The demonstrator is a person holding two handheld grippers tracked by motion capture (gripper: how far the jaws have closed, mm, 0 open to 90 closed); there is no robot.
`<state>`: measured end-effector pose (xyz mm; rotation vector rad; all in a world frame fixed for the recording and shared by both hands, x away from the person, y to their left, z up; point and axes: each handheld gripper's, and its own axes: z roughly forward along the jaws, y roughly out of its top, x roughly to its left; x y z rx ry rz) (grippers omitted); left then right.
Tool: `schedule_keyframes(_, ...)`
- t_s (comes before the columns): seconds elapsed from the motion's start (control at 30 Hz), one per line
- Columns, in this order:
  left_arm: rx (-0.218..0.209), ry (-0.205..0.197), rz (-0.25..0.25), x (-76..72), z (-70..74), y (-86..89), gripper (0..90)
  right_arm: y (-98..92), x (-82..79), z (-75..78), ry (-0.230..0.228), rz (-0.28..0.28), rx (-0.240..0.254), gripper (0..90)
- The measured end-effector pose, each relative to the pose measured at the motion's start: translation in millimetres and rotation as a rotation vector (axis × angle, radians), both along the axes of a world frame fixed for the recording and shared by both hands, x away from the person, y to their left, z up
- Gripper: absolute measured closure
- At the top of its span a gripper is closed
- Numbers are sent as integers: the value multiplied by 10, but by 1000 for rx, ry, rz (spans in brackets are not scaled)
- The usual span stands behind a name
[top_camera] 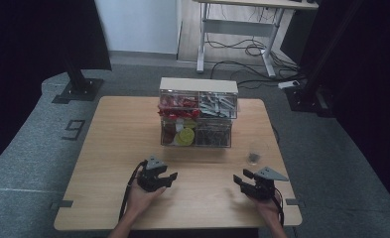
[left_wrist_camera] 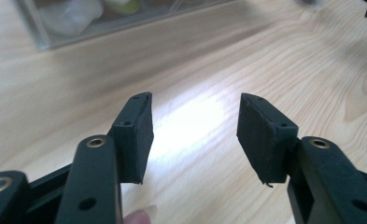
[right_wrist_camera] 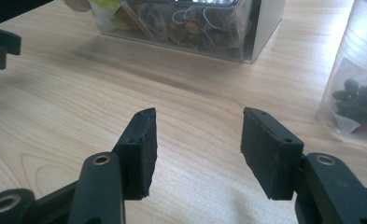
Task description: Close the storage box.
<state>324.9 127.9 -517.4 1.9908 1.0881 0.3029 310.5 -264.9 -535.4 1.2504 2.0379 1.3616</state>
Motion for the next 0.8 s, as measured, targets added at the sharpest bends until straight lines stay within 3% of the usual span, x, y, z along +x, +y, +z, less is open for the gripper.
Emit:
schedule_keyframes(0.17,4,13,19,-112,-82,125,451,-7,-70,-31,7,7,-9,440)
schedule_keyframes(0.4,21,27,30,-179,-151,157,441,-78,-166,-126,35,-2,-32,427)
schedule_keyframes(0.8,32,27,45,-196,-179,243,429,-100,-143,-160,60,-11,-47,380)
